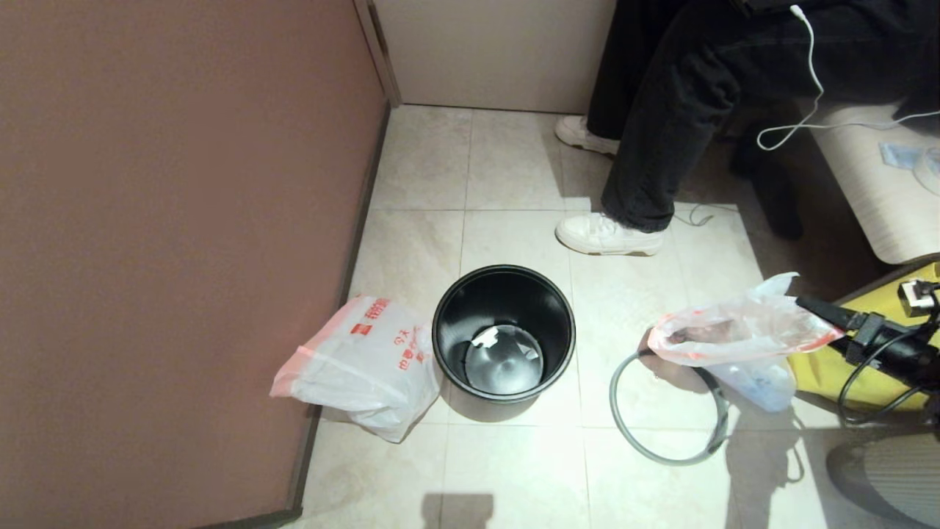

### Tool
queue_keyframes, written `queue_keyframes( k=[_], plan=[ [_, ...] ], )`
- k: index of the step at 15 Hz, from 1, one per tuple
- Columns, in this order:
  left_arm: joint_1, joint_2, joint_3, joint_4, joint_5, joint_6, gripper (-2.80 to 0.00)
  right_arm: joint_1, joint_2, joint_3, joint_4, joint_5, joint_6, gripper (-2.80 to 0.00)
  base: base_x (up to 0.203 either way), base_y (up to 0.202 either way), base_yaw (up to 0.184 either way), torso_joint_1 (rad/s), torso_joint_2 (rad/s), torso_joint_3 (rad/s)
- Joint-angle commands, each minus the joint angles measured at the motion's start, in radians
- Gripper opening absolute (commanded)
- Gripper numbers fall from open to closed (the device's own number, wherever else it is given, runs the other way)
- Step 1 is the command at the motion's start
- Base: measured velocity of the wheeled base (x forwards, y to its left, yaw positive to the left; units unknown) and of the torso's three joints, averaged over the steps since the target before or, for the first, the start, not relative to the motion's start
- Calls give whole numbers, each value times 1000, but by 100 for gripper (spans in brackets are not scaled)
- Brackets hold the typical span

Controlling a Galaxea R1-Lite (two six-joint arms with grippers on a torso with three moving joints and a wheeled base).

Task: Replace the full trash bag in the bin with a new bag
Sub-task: Place the trash bag on the floor

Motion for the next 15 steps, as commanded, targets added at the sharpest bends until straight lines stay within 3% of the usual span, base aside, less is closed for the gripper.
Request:
queue_keyframes(
  k=[1,2,5,7,8,9,11,15],
  plan=[
    [0,1,0,0,0,0,-280,40,25,-33,173,-121,-169,0,0,0,0,0,0,0],
    [0,1,0,0,0,0,-280,70,13,-40,244,-181,-233,0,0,0,0,0,0,0],
    [0,1,0,0,0,0,-280,150,-123,-26,359,-306,-278,0,0,0,0,0,0,0],
    [0,1,0,0,0,0,-280,199,-162,-65,534,-565,-409,0,0,0,0,0,0,0],
    [0,1,0,0,0,0,-280,213,-179,-77,558,-674,-476,0,0,0,0,0,0,0],
    [0,1,0,0,0,0,-280,220,-228,-82,580,-715,-498,0,0,0,0,0,0,0],
    [0,1,0,0,0,0,-280,225,-349,-89,687,-721,-513,0,0,0,0,0,0,0],
    [0,1,0,0,0,0,-280,251,-582,-152,1115,-739,-531,0,0,0,0,0,0,0]
  ],
)
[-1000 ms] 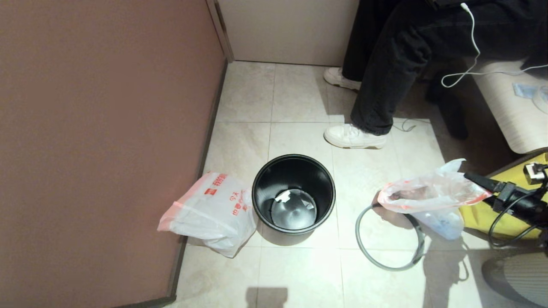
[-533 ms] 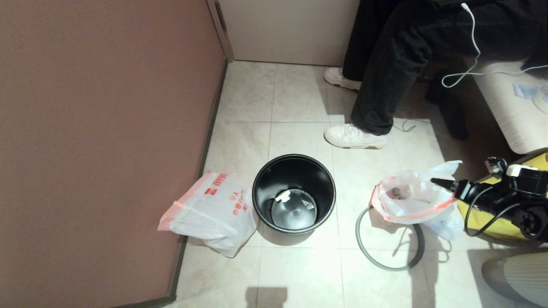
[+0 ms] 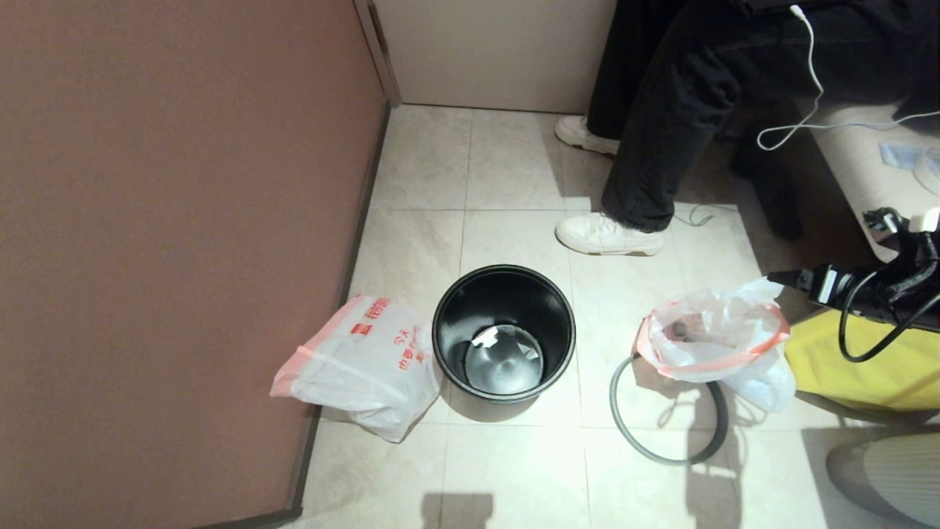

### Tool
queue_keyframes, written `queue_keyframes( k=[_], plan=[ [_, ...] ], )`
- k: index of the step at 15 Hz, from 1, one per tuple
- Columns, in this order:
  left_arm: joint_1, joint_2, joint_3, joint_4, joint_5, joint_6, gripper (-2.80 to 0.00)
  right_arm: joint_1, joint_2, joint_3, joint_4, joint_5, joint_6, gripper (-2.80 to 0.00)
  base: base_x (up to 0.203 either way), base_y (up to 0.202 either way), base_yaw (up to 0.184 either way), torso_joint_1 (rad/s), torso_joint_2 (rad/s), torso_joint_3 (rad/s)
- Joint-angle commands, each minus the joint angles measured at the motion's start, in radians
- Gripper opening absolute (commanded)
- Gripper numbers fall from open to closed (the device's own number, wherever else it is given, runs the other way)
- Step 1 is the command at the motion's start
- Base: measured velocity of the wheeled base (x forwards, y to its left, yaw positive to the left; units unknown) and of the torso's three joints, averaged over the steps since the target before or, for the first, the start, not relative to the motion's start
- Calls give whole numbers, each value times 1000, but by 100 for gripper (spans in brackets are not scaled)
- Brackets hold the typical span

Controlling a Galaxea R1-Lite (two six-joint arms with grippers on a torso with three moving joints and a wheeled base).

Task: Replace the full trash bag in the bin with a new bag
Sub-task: Place the trash bag on the floor, then pick up a new trash bag

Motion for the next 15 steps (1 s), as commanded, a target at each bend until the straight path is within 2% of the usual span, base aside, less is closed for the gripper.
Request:
queue_keyframes(
  k=[1,6,9,10,13,15],
  plan=[
    [0,1,0,0,0,0,-280,29,-142,-44,211,-23,-6,0,0,0,0,0,0,0],
    [0,1,0,0,0,0,-280,182,-279,-67,439,-150,-26,0,0,0,0,0,0,0],
    [0,1,0,0,0,0,-280,311,-328,-55,540,-181,-27,0,0,0,0,0,0,0],
    [0,1,0,0,0,0,-280,363,-334,-47,568,-196,-29,-280,0,0,0,0,0,0],
    [0,1,0,0,0,0,-280,504,-336,-14,587,-267,-50,-280,0,0,0,0,0,0],
    [0,1,0,0,0,0,-280,558,-360,-5,601,-297,-50,-280,0,0,0,0,0,0]
  ],
)
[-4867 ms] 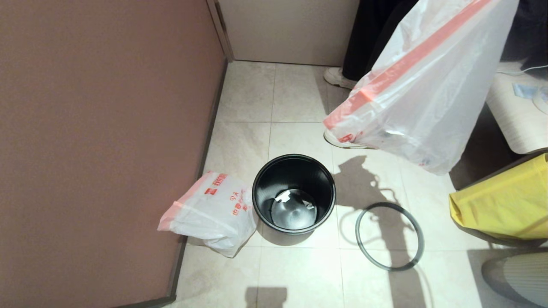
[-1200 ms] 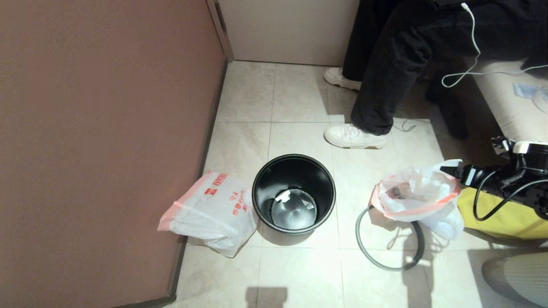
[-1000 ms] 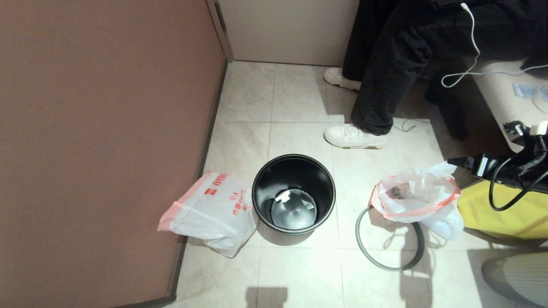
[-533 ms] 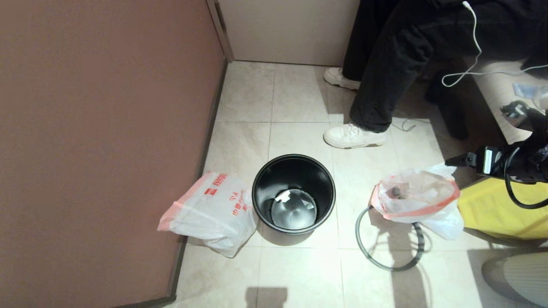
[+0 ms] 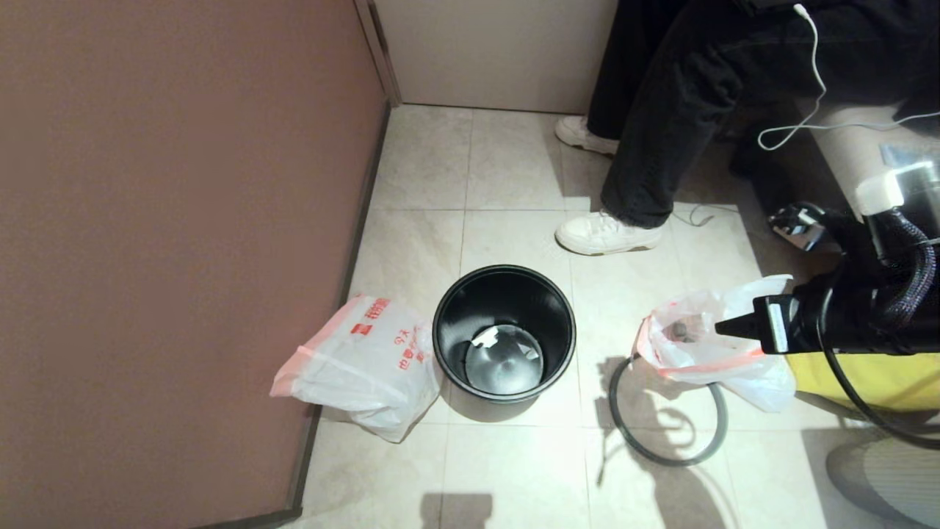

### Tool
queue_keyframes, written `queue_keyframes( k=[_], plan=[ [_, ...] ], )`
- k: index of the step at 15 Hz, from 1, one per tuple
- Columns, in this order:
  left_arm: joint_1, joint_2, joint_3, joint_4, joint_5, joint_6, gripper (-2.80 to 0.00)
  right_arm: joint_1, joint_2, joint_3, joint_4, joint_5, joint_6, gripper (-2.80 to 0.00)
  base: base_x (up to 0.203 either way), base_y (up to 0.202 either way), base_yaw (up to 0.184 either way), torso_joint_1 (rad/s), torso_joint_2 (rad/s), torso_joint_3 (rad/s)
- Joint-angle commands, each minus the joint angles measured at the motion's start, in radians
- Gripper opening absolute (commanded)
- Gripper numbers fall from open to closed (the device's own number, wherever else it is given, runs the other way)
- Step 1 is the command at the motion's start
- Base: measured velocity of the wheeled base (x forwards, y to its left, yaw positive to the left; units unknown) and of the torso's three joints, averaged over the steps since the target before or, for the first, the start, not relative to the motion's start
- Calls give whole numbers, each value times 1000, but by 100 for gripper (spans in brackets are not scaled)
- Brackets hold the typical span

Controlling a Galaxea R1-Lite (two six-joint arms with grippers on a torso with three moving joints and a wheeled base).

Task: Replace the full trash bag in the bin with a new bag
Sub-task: Pick up a new trash bag

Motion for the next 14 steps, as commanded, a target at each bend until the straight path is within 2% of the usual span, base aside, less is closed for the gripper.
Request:
queue_keyframes(
  k=[1,5,8,10,14],
  plan=[
    [0,1,0,0,0,0,-280,33,-41,17,14,-17,2,-280,0,0,0,0,0,0],
    [0,1,0,0,0,0,-280,36,-216,111,55,-81,15,-280,0,0,0,0,0,0],
    [0,1,0,0,0,0,-280,29,-442,173,104,-104,85,-280,0,0,0,0,0,0],
    [0,1,0,0,0,0,-280,-11,-584,208,155,-114,108,-280,0,0,0,0,0,0],
    [0,1,0,0,0,0,-280,-164,-878,280,219,-162,115,-280,0,0,0,0,0,0]
  ],
)
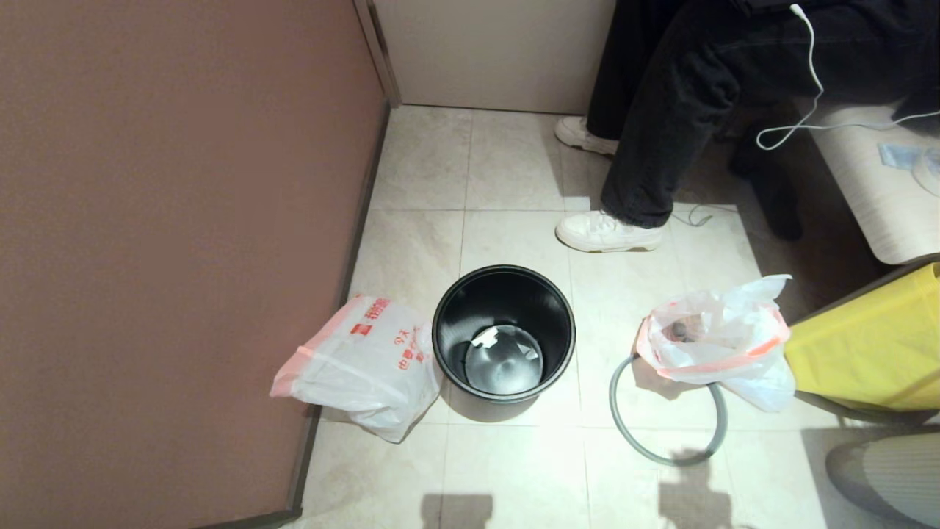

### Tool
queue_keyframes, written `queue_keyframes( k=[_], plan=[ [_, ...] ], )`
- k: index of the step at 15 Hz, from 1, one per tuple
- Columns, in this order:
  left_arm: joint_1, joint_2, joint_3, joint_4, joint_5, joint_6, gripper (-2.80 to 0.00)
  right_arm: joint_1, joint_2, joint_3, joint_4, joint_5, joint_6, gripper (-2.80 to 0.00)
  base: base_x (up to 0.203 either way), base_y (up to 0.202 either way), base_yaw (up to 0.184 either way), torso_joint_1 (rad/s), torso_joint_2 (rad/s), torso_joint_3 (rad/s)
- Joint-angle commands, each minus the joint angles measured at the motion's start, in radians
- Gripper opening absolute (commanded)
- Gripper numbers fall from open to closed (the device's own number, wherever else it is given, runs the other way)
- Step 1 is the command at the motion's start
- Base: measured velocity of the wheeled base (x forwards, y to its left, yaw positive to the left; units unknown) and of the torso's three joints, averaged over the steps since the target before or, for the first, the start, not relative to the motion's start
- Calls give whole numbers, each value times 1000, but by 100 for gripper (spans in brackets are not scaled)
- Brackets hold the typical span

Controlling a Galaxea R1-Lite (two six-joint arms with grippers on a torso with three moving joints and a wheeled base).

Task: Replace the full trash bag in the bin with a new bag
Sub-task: Pick up a new trash bag

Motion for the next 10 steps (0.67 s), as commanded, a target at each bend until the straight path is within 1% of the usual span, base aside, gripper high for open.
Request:
queue_keyframes(
  k=[1,4,6,7,9,10],
  plan=[
    [0,1,0,0,0,0,-280,-49,-187,47,10,-6,-5,-280,0,0,0,0,0,0],
    [0,1,0,0,0,0,-280,-150,-409,168,21,-12,-44,-280,0,0,0,0,0,0],
    [0,1,0,0,0,0,-280,-192,-471,254,20,-5,-58,-280,0,0,0,0,0,0],
    [-1,1,0,0,0,0,-280,-199,-469,280,16,37,-55,-280,0,0,0,0,0,0],
    [0,1,0,0,0,0,-280,-202,-468,306,1,165,-66,-280,0,0,0,0,0,0],
    [0,1,0,0,0,0,-280,-202,-468,339,-3,205,-77,-280,0,0,0,0,0,0]
  ],
)
